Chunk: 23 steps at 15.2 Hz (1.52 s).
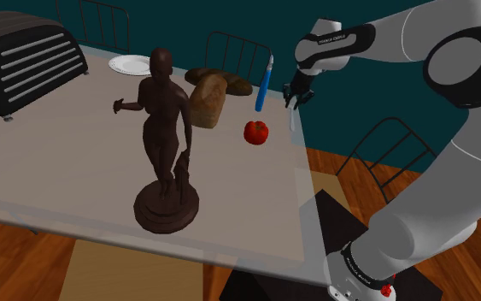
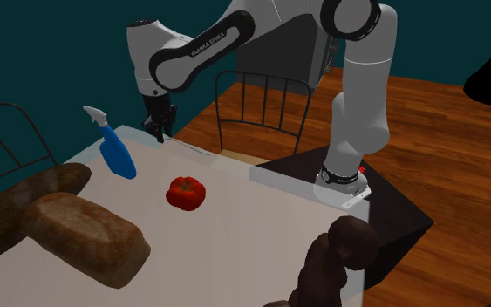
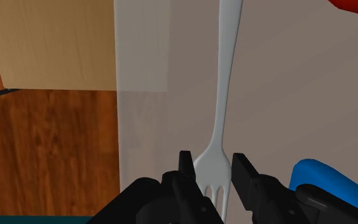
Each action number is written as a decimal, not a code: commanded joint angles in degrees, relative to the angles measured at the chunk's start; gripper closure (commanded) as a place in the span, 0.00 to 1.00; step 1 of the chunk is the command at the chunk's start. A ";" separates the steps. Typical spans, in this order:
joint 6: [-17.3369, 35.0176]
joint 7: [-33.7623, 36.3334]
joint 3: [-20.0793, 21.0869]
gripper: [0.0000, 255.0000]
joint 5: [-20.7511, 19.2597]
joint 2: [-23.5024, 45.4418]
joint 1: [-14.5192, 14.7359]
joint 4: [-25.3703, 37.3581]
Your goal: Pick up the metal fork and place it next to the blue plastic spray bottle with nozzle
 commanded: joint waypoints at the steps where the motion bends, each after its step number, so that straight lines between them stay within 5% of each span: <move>1: 1.60 0.00 0.01 1.00 0.02 0.45 0.00 -1.13; 13: 9.66 -0.07 0.05 1.00 0.18 4.66 -0.05 -4.98; 20: 9.64 -0.07 0.05 1.00 0.18 4.66 -0.05 -4.96; 21: 9.64 -0.07 0.05 0.00 0.18 4.66 -0.05 -4.96; 23: 9.64 -0.07 0.05 0.00 0.18 4.66 -0.05 -4.96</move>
